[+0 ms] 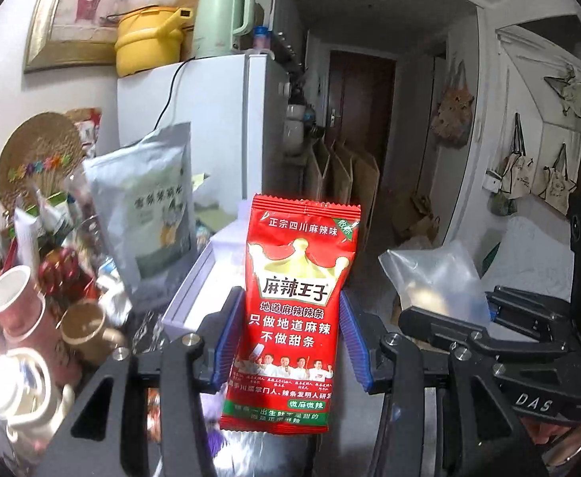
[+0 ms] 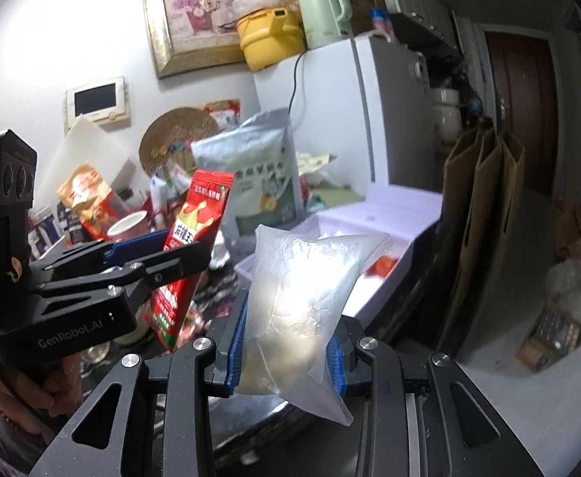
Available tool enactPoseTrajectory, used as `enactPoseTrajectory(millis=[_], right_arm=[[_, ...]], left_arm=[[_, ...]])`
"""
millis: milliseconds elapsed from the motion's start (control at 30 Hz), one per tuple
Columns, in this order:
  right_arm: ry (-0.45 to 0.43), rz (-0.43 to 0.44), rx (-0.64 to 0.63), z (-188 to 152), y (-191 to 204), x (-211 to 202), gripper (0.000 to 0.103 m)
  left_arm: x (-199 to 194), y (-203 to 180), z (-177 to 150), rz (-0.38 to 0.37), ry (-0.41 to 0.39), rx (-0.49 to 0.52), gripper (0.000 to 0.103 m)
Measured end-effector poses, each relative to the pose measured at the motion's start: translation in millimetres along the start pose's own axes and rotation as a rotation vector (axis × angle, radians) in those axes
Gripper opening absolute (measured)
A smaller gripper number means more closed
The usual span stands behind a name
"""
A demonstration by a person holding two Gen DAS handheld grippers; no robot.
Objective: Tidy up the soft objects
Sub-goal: 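Lift the red packet and zip bag and carry both toward the white box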
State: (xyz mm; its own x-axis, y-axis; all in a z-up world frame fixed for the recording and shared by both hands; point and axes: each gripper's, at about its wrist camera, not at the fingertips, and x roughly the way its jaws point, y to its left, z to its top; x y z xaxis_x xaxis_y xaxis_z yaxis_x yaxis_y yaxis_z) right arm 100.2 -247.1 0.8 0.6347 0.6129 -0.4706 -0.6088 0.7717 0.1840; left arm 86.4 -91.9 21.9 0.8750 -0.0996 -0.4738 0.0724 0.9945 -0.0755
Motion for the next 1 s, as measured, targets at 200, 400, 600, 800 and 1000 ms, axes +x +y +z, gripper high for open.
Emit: enactPoseTrajectory(millis=[200, 400, 600, 800, 1000], right_arm=[[-0.025, -0.021, -0.039, 34.4, -17.5, 11.8, 0.034], [-0.035, -0.041, -0.056, 64.7, -37.5, 33.2, 0.034], [-0.029, -0.007, -0.054, 92.9, -50.9, 57.3, 0.034], [-0.020, -0.020, -0.073, 115.4, -60.2, 85.6, 0.034], [0.031, 0.014, -0.056, 134.5, -74.4, 118.5, 0.034]], left_arm=[[23.7, 4.8, 26.1, -0.006, -0.032, 0.012, 0.047], [50.9, 10.7, 51.9, 0.008, -0.055, 0.045, 0.047], [75.1, 15.6, 80.6, 0.039, -0.080, 0.090, 0.047], [106.4, 23.6, 102.4, 0.046, -0.062, 0.121, 0.047], [140.4, 33.8, 113.3, 0.076, -0.028, 0.142, 0.047]])
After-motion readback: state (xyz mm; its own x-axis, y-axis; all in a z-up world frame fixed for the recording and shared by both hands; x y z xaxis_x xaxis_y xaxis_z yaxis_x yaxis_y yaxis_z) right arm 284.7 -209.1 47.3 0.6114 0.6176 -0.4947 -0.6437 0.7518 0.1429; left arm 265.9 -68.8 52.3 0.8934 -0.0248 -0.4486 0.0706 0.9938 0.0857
